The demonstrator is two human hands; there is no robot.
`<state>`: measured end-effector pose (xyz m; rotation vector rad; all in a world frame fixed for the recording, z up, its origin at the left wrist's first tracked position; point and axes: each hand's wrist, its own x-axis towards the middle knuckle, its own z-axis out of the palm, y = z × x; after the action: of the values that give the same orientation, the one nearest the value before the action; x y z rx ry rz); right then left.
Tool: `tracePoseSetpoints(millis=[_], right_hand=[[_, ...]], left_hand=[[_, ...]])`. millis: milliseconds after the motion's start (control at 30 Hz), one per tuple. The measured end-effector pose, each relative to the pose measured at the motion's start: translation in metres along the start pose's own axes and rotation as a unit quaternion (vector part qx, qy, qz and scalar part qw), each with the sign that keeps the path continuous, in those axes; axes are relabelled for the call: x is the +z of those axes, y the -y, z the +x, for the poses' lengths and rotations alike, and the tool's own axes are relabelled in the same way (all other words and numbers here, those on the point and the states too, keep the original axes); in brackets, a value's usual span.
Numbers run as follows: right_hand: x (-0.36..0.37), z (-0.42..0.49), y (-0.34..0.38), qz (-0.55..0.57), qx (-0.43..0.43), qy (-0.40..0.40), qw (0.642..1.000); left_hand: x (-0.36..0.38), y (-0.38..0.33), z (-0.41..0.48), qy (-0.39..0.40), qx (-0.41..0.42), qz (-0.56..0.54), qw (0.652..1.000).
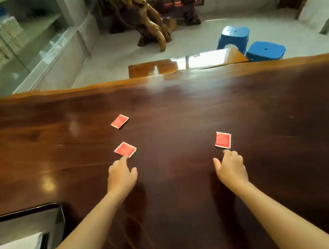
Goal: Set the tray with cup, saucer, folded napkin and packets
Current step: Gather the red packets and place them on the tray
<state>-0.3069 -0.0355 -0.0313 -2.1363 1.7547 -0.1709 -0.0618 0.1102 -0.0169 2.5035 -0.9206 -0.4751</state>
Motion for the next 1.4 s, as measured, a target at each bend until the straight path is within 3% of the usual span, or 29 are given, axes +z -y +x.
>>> tracePoseSetpoints(millis=[133,367,500,700,800,867,933,1033,1133,1233,1333,1400], right_hand=[[0.018,0.042,-0.010,0.000,0.026,-0.087,0.996],[0.035,0.079,-0.008,-0.030,0.022,-0.139,0.990],[0.040,0.081,-0.003,-0.076,-0.091,-0.158,0.980],[0.057,0.045,0.041,-0.081,-0.304,-0.177,0.933],[0.069,0.016,0.077,-0.009,-0.375,-0.138,0.917],[0.074,-0.001,0.096,0.096,-0.364,-0.060,0.925],[0.076,-0.013,0.111,0.227,-0.286,0.039,0.930],[0.078,-0.024,0.123,0.352,-0.192,0.134,0.906],[0.075,-0.031,0.131,0.413,-0.168,0.215,0.869],[0.078,-0.036,0.139,0.409,-0.185,0.240,0.861],[0.084,-0.039,0.148,0.419,-0.166,0.226,0.863],[0.090,-0.037,0.153,0.392,-0.160,0.158,0.892]], left_hand=[[0.022,0.007,0.038,-0.063,-0.010,0.007,0.998],[0.048,0.019,0.072,-0.156,0.000,0.037,0.987],[0.049,0.028,0.080,-0.166,0.008,-0.008,0.986],[0.038,0.028,0.078,-0.083,-0.040,0.044,0.995],[0.039,0.027,0.057,-0.085,-0.034,0.094,0.991],[0.041,0.030,0.038,-0.106,-0.022,0.101,0.989],[0.042,0.035,0.024,-0.117,-0.022,0.058,0.991],[0.036,0.042,0.011,-0.121,-0.027,-0.125,0.984],[0.024,0.046,0.005,-0.085,-0.040,-0.346,0.933],[0.016,0.048,0.000,0.021,-0.053,-0.512,0.857],[0.016,0.053,-0.005,0.025,-0.064,-0.530,0.845],[0.016,0.059,-0.007,-0.002,-0.105,-0.545,0.832]])
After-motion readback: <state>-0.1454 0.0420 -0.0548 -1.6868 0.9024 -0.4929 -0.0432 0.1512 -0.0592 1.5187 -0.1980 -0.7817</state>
